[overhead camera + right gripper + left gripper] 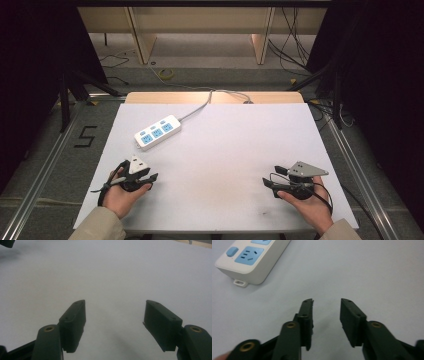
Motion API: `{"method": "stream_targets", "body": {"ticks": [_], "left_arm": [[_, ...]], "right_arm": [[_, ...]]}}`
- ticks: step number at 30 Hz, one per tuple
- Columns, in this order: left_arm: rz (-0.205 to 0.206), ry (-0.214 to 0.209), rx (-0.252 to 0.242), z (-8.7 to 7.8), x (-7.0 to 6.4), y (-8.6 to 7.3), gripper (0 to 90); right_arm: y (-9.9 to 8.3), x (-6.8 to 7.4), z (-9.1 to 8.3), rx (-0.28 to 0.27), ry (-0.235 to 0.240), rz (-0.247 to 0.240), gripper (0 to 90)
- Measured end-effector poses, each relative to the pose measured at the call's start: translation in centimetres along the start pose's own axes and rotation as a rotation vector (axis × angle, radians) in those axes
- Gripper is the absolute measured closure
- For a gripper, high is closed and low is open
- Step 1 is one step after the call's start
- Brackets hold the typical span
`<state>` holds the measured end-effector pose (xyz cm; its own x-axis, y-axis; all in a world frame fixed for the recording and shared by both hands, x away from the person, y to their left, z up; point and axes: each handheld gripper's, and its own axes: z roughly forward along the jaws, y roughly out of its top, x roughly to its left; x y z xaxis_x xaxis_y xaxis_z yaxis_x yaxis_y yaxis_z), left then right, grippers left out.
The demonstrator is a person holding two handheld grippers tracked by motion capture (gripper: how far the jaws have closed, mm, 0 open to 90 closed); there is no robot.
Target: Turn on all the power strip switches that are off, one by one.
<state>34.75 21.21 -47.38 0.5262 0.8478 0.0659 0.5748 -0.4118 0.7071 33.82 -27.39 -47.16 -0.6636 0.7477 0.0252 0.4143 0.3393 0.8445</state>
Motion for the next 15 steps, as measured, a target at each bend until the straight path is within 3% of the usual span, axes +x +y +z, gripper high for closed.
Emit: {"method": "stream_targets", "body": {"ticks": [4,7,9,15], "left_arm": [[0.016,0.001,0.055,0.1,0.01,-0.21,80.4],[0.005,0.018,0.063,-0.13,0.12,0.0,89.3],[-0.013,0.019,0.074,-0.25,0.14,0.05,89.5],[-0.018,0.019,0.093,-0.38,0.29,0.29,89.7]], "right_arm": [[0.02,0.03,0.06,-0.002,0.002,-0.003,34.5],[0.05,0.06,0.03,-0.003,0.0,-0.004,34.5],[0.06,0.09,0.03,-0.007,0.0,-0.004,34.5],[0.09,0.22,0.08,-0.005,0.003,-0.004,34.1]]}}
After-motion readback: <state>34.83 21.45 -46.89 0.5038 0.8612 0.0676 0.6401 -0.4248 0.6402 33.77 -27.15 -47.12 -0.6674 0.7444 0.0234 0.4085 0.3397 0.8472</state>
